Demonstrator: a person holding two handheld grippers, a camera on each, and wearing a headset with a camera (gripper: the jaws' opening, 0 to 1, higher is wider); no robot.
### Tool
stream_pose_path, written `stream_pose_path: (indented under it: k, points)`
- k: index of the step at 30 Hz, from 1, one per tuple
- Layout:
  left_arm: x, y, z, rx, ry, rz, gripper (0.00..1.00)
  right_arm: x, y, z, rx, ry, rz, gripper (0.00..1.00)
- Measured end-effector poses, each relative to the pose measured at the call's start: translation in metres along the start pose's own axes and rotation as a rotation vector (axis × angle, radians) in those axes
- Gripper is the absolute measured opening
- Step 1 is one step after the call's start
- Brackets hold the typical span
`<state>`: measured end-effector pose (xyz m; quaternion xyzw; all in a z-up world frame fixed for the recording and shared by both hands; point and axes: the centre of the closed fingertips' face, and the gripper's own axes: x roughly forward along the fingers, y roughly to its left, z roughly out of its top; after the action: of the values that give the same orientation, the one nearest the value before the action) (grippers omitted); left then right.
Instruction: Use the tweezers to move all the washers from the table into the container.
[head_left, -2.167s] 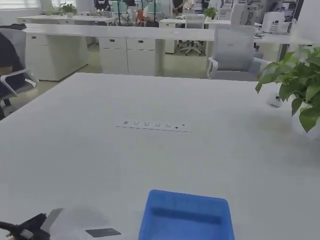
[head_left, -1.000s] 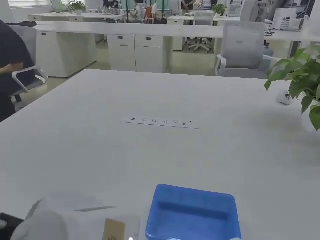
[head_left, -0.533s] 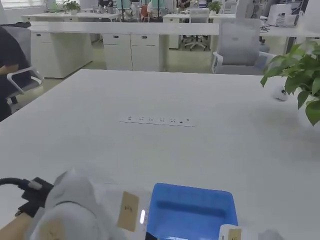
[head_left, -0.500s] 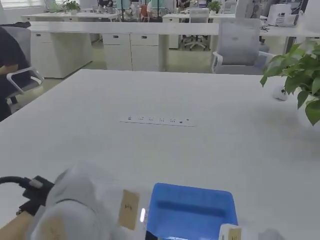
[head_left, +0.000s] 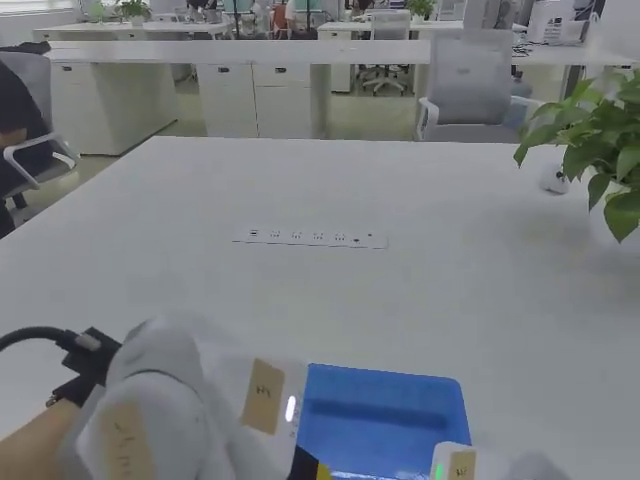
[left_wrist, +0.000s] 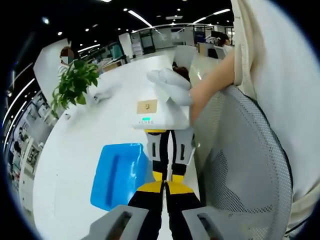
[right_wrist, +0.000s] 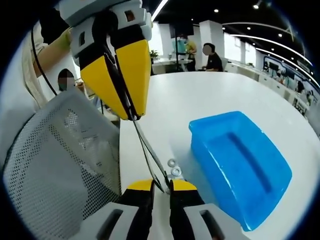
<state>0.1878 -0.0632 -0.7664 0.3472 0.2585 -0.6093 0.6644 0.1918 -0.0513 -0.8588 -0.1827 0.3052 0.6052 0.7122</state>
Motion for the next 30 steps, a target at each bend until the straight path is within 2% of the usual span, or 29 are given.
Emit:
stream_pose_path:
  k: [4, 6, 9, 12, 13, 14, 15, 16, 17, 19, 20, 21, 22, 26, 27, 28, 29, 30]
  points:
    - [0.000, -0.002, 0.000, 0.011, 0.000, -0.022, 0.00, -0.001, 0.003, 0.004, -0.013, -0.016, 0.011, 0.12]
    - [0.001, -0.001, 0.001, 0.007, 0.001, -0.037, 0.00, -0.005, 0.005, 0.016, -0.100, -0.053, 0.018, 0.13]
    - [0.002, 0.000, 0.002, 0.008, 0.000, -0.040, 0.00, -0.010, 0.007, 0.030, -0.088, -0.099, 0.033, 0.15]
    - [0.005, 0.003, 0.002, -0.024, -0.013, -0.049, 0.00, -0.006, 0.005, 0.031, -0.055, -0.087, 0.049, 0.14]
    - [0.006, 0.003, 0.002, -0.031, -0.013, -0.049, 0.00, -0.004, 0.005, 0.029, -0.062, -0.070, 0.050, 0.07]
    - [0.008, 0.005, 0.000, -0.044, -0.016, -0.038, 0.00, -0.003, 0.001, 0.026, -0.135, -0.053, 0.035, 0.05]
    - [0.008, 0.007, 0.000, -0.042, -0.032, -0.023, 0.00, -0.003, 0.000, 0.026, -0.077, -0.059, 0.020, 0.05]
    - [0.008, 0.010, 0.002, -0.082, -0.070, -0.004, 0.00, -0.003, 0.001, 0.026, -0.031, -0.058, 0.039, 0.04]
    - [0.007, 0.011, 0.001, -0.120, -0.089, 0.010, 0.00, -0.003, 0.000, 0.026, -0.033, -0.063, 0.046, 0.04]
    - [0.005, 0.018, -0.002, -0.188, -0.141, 0.072, 0.02, -0.003, -0.004, 0.026, -0.027, -0.068, 0.036, 0.04]
    - [0.003, 0.020, -0.004, -0.221, -0.157, 0.093, 0.06, -0.003, -0.007, 0.026, 0.028, -0.072, 0.024, 0.03]
    - [0.000, 0.020, -0.008, -0.281, -0.182, 0.124, 0.13, -0.004, -0.010, 0.025, 0.079, -0.079, 0.018, 0.03]
    - [-0.002, 0.020, -0.009, -0.320, -0.200, 0.142, 0.22, -0.005, -0.013, 0.025, 0.099, -0.087, 0.009, 0.03]
    - [-0.021, 0.017, -0.016, -0.541, -0.350, 0.248, 0.37, -0.008, -0.019, 0.024, 0.223, -0.133, 0.006, 0.03]
    - [-0.028, 0.017, -0.020, -0.604, -0.387, 0.287, 0.41, -0.009, -0.020, 0.023, 0.255, -0.146, 0.007, 0.03]
    - [-0.030, 0.016, -0.021, -0.621, -0.400, 0.301, 0.46, -0.010, -0.021, 0.023, 0.278, -0.155, 0.014, 0.03]
    - [-0.036, 0.015, -0.024, -0.669, -0.445, 0.338, 0.49, -0.011, -0.020, 0.021, 0.307, -0.157, 0.023, 0.03]
    - [-0.040, 0.014, -0.028, -0.722, -0.468, 0.379, 0.53, -0.012, -0.021, 0.021, 0.333, -0.172, 0.026, 0.03]
